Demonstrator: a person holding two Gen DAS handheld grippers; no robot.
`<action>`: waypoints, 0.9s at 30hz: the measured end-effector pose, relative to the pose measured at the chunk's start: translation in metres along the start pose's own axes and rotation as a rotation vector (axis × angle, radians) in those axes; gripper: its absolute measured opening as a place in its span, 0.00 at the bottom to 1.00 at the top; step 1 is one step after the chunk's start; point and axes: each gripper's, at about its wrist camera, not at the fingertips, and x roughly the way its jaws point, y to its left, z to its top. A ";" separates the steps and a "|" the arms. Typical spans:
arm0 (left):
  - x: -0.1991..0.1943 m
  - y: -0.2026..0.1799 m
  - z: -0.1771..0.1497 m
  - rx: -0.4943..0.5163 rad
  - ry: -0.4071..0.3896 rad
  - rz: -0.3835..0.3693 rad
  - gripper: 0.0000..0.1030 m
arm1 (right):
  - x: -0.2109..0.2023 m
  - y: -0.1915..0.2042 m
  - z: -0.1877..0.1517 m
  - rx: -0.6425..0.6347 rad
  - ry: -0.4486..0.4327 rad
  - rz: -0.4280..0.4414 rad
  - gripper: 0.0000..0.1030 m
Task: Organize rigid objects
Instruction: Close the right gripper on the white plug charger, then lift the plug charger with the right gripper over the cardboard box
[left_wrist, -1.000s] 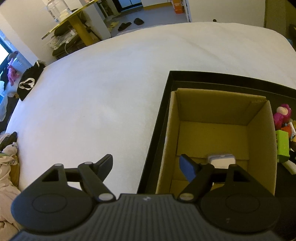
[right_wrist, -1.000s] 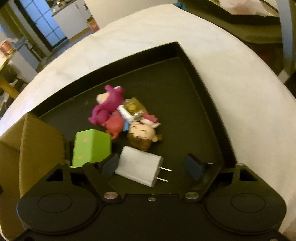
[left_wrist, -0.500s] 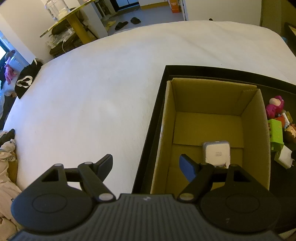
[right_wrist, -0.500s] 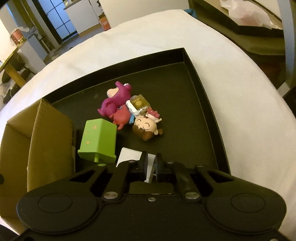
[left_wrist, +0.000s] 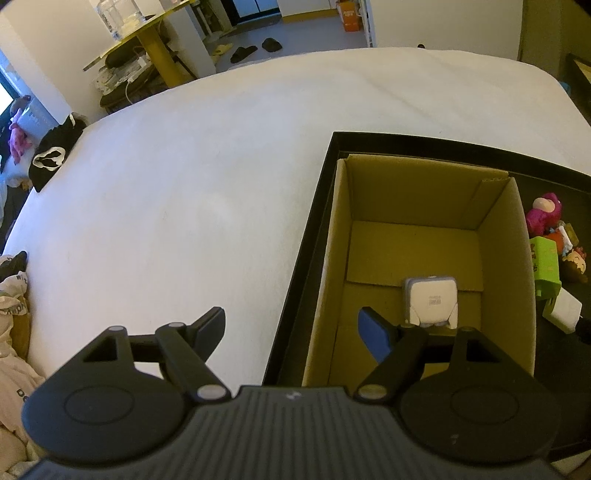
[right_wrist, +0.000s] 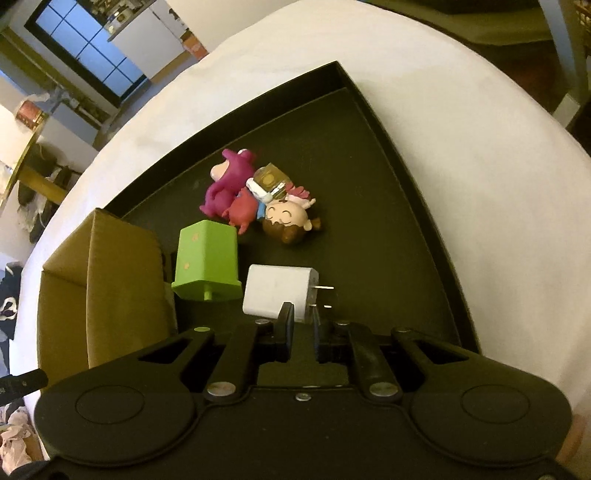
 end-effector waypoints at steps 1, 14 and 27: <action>0.001 0.000 -0.001 -0.003 0.002 -0.002 0.76 | -0.001 0.001 0.000 -0.014 -0.005 -0.007 0.23; 0.011 -0.002 0.003 0.010 0.024 0.003 0.76 | 0.017 0.034 -0.004 -0.124 -0.052 -0.095 0.78; 0.017 -0.004 0.003 0.019 0.042 0.003 0.76 | 0.030 0.038 -0.011 -0.199 -0.087 -0.208 0.59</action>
